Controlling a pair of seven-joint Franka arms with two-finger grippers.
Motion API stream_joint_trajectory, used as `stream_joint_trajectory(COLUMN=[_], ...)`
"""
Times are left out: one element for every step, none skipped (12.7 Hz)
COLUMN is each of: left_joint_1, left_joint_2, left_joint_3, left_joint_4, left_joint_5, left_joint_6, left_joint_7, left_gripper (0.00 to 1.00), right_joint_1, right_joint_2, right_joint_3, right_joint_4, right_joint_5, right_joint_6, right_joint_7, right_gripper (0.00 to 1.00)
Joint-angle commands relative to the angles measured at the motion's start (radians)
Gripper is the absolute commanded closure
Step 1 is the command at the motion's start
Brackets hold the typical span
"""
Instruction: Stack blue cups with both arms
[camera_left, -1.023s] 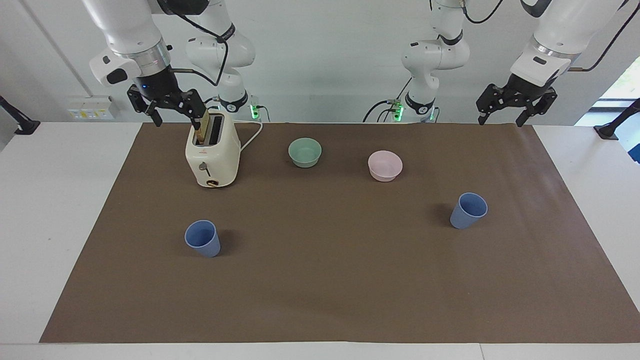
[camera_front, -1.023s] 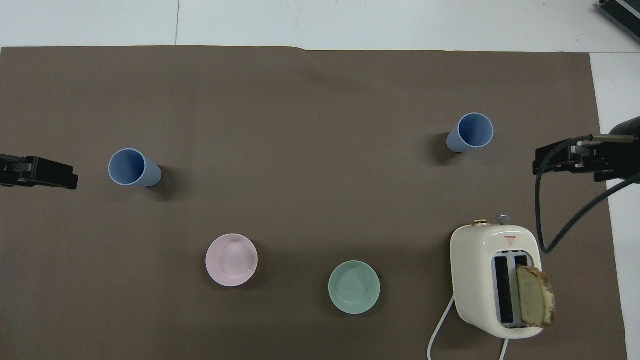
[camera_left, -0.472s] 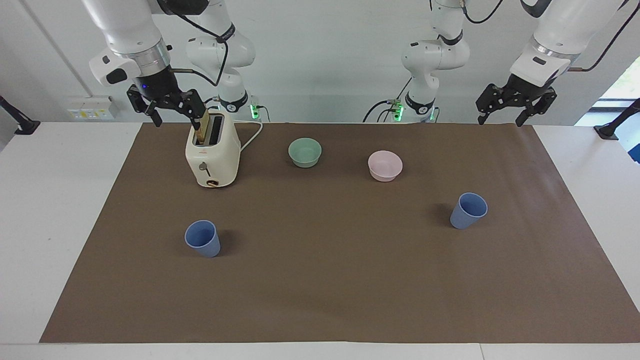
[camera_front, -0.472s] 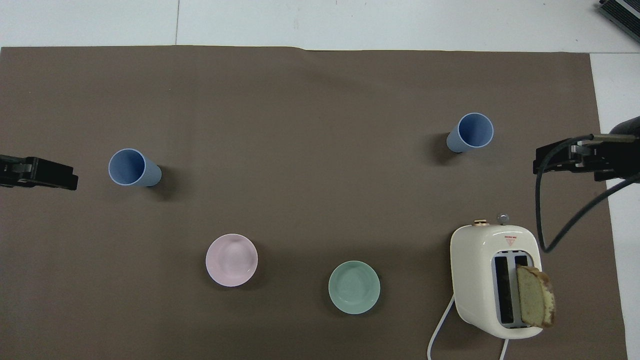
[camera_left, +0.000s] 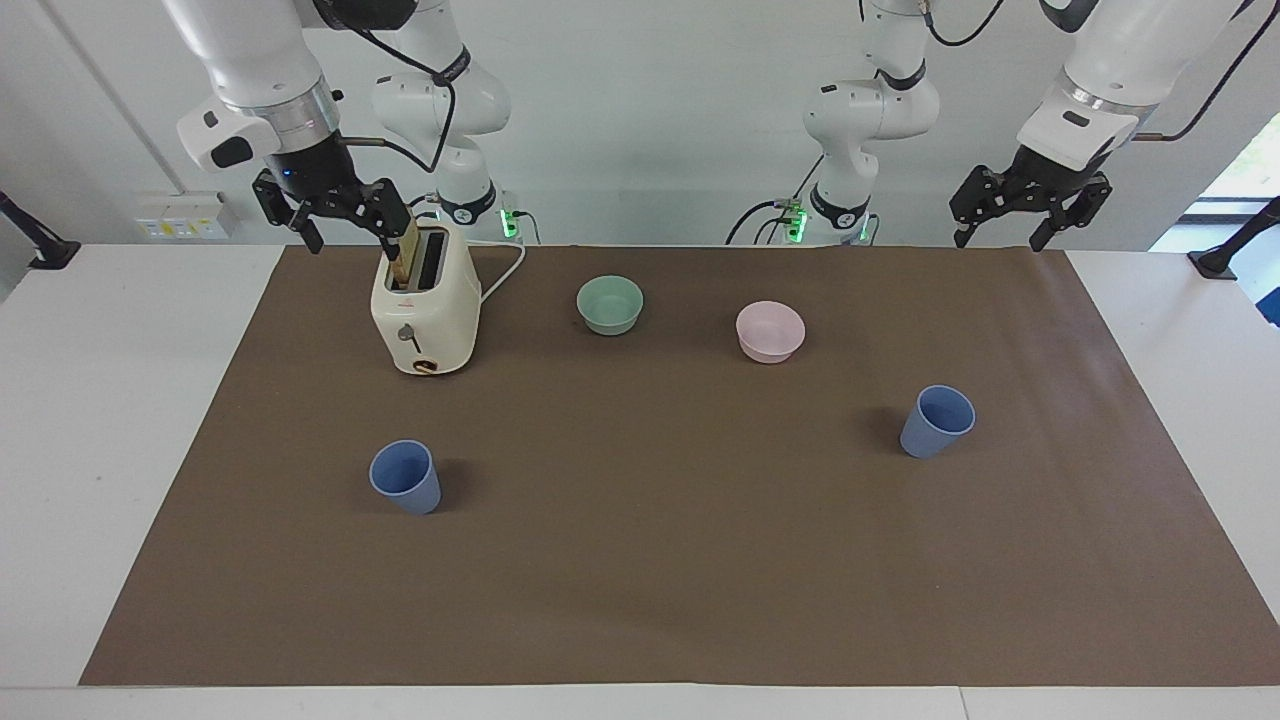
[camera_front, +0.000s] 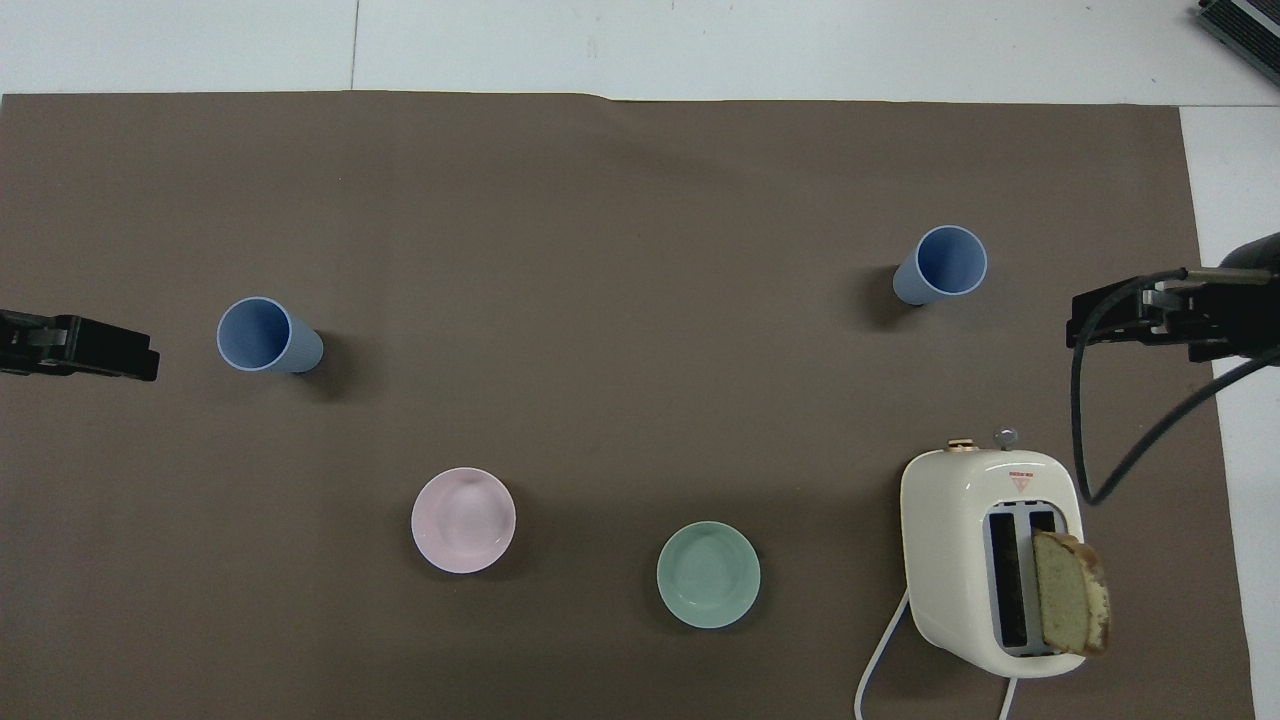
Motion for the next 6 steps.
stream_joint_trajectory(left_joint_1=[0.0,0.0,0.002,0.002,0.003,0.005], left_joint_2=[-0.021,-0.021,-0.021,-0.02,-0.02,-0.017], left_joint_3=[0.0,0.0,0.0,0.002,0.002,0.003], left_joint_4=[-0.021,-0.021,-0.022,-0.025,-0.047,-0.08], left_joint_5=[0.005,0.005,0.005,0.005,0.005,0.005], left_joint_6=[-0.006,-0.004,-0.001,0.005,0.031,0.072], left_joint_7=[-0.004,-0.004,-0.004,0.001,0.002,0.001], left_gripper=[0.0,0.0,0.0,0.0,0.0,0.0], right_joint_1=[-0.012,-0.012,-0.012,-0.012,-0.012,-0.01], right_joint_2=[0.007,0.007,0.007,0.006,0.006,0.006], right_joint_3=[0.004,0.004,0.004,0.004,0.004,0.004], right_joint_4=[0.012,0.012,0.01,0.01,0.01,0.01], right_joint_5=[-0.004,-0.004,-0.004,-0.004,-0.004,-0.004], right_joint_6=[0.006,0.006,0.006,0.006,0.006,0.004], right_joint_7=[-0.019,-0.018,-0.016,-0.015,-0.015,-0.015], right_gripper=[0.0,0.0,0.0,0.0,0.0,0.0])
